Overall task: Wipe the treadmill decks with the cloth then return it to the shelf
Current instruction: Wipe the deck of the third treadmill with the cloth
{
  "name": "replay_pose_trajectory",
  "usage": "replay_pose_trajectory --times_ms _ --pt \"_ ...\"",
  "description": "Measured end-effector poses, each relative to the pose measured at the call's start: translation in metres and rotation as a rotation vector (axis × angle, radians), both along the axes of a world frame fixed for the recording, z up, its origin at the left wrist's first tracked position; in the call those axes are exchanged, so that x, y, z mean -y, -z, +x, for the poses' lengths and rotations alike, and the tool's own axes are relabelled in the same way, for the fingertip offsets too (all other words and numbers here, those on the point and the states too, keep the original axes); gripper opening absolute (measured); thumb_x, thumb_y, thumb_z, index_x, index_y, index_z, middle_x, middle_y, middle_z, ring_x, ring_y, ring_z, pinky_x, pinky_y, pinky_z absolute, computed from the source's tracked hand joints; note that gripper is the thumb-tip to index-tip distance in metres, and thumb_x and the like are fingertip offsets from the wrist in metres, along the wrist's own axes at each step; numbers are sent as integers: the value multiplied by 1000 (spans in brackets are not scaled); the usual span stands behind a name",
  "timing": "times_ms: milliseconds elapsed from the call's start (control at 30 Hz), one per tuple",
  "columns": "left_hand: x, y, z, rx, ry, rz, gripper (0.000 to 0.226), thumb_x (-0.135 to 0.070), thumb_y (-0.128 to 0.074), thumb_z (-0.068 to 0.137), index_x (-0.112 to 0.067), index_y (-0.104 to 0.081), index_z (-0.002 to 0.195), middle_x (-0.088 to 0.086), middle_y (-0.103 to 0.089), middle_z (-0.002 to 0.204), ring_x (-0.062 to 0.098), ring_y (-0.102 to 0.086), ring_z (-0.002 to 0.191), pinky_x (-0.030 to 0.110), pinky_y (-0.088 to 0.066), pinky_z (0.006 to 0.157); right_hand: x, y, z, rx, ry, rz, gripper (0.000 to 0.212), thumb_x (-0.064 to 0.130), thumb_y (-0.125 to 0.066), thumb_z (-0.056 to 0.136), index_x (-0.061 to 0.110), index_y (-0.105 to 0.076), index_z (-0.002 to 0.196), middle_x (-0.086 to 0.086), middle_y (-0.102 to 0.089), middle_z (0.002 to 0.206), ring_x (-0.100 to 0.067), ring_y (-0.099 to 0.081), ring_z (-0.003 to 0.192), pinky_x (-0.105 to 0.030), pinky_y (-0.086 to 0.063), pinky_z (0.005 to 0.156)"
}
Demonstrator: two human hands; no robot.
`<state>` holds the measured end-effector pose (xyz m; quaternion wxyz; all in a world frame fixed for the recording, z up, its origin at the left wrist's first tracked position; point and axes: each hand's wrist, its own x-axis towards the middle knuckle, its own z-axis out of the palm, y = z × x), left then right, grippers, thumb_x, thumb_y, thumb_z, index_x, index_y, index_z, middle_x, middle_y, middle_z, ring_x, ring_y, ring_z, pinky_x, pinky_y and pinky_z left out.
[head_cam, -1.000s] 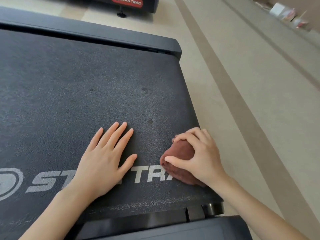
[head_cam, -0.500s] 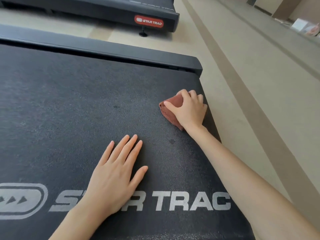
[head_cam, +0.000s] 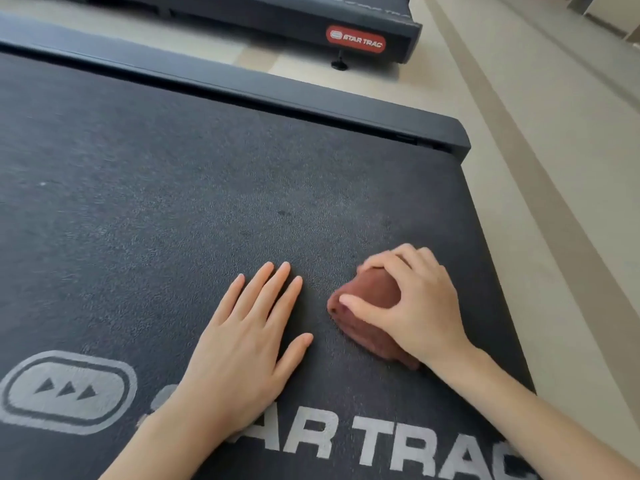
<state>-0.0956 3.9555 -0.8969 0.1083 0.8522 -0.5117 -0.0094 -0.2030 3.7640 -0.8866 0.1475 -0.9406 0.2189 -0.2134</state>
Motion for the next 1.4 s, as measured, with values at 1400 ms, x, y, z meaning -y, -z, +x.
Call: replay_pose_trajectory --times_ms 1400 --pt "-52 4 75 -21 -184 -63 79 -61 0 79 -27 -21 147 -4 -15 156 16 -4 144 36 8 114 -6 -37 133 -272 -435 268 44 26 -80 70 44 -52 99 39 -54 100 7 -46 104 -33 -37 98"
